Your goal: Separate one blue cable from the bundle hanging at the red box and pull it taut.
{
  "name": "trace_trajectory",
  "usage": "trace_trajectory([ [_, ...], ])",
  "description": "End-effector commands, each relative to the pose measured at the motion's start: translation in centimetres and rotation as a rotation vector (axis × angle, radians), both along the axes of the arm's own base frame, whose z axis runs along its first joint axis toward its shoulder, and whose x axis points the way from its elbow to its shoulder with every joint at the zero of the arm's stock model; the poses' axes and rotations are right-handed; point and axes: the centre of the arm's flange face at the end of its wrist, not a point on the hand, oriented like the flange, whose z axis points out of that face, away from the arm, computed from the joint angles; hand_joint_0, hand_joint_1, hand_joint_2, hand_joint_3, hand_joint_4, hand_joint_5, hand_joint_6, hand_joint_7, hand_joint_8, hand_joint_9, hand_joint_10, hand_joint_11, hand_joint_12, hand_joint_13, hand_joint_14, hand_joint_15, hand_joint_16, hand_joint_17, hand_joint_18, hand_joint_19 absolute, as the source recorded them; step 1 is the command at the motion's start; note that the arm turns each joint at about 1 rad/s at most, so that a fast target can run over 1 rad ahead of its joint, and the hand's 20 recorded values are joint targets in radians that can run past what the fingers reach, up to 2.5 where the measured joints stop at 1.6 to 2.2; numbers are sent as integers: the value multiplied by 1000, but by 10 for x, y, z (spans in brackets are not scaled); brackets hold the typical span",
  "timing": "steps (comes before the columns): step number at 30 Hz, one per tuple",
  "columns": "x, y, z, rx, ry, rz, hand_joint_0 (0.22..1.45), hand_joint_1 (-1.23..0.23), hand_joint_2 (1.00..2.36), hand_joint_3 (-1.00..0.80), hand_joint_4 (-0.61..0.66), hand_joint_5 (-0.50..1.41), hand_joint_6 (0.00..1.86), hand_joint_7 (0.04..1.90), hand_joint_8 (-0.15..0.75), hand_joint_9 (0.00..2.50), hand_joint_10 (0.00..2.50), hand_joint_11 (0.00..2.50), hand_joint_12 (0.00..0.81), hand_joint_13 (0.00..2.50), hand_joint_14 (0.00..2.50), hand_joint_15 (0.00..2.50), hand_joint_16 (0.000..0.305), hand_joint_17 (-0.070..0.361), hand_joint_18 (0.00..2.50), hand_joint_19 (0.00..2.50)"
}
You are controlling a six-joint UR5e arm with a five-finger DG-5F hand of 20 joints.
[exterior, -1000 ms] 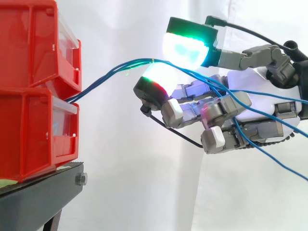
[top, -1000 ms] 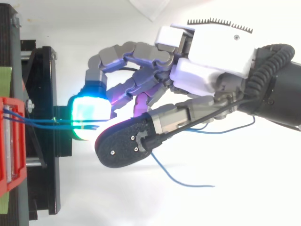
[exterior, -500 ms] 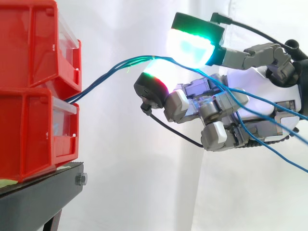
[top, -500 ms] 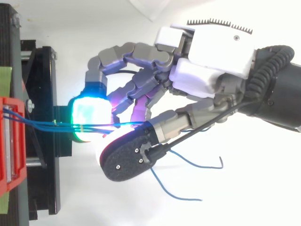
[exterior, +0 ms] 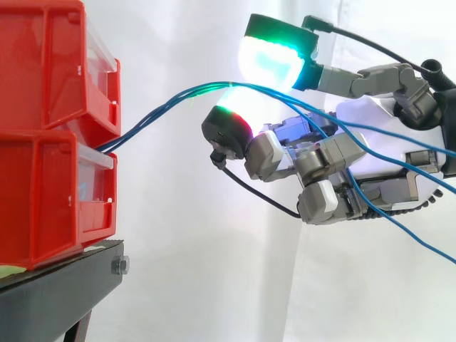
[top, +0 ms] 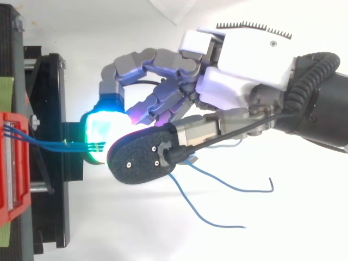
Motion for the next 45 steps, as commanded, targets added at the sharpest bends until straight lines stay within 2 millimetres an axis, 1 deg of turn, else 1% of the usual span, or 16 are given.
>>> trace_trajectory([
  [1,0,0,0,0,0,0,646,-777,1016,-328,24,-187,842,1326,311,889,18,1236,321,1131,548,1800,40,90,1043,936],
  [3,0,0,0,0,0,0,658,-825,1020,-284,-10,-195,853,1332,308,884,18,1231,327,1130,551,1799,41,91,1048,924],
  [5,0,0,0,0,0,0,675,-858,1019,-277,-13,-210,861,1305,307,875,18,1229,325,1128,556,1793,40,91,1049,927],
  [6,0,0,0,0,0,0,701,-883,1019,-283,12,-215,857,1291,303,867,17,1231,328,1125,552,1807,41,92,1048,920],
  [10,0,0,0,12,-2,-1,741,-885,1010,-391,21,-216,854,1259,299,862,17,1216,323,1123,546,1789,41,91,1047,924],
  [11,0,0,0,19,-4,-2,764,-888,1002,-477,14,-213,852,1289,300,860,17,1217,327,1127,541,1788,41,92,1044,927],
  [12,0,0,-1,22,-3,-2,775,-894,1000,-500,5,-210,852,1277,295,862,18,1211,323,1139,520,1801,41,91,1050,927],
  [17,0,0,-1,29,-5,-3,796,-912,1000,-500,1,-202,851,1261,298,875,17,1231,323,1154,475,1823,41,92,1057,915],
  [22,0,0,0,30,-8,-3,780,-930,1000,-500,34,-195,849,1291,293,880,18,1220,327,1172,434,1848,40,91,1065,906],
  [28,0,0,0,29,-6,-3,667,-935,1000,-500,83,-188,847,1315,303,907,18,1237,330,1179,421,1835,41,91,1064,926],
  [33,0,0,0,29,-6,-3,585,-876,1000,-500,109,-189,840,1297,309,904,18,1244,334,1165,438,1817,41,93,1061,942],
  [36,0,-1,0,30,-8,-4,580,-837,1000,-500,113,-189,838,1284,311,910,18,1236,341,1159,445,1813,42,95,1059,941],
  [37,0,0,0,29,-6,-3,580,-781,1000,-500,105,-189,836,1272,308,912,18,1240,341,1159,460,1786,42,94,1058,950],
  [39,0,0,0,29,-6,-3,631,-733,1000,-500,91,-187,831,1283,305,918,18,1229,329,1155,450,1820,41,92,1051,964],
  [42,0,0,0,29,-6,-3,650,-755,1000,-498,47,-184,833,1332,306,926,18,1241,329,1153,446,1825,41,92,1051,974],
  [45,0,0,0,29,-6,-3,651,-790,1011,-378,11,-191,843,1358,309,925,18,1238,334,1150,458,1822,41,93,1051,975],
])
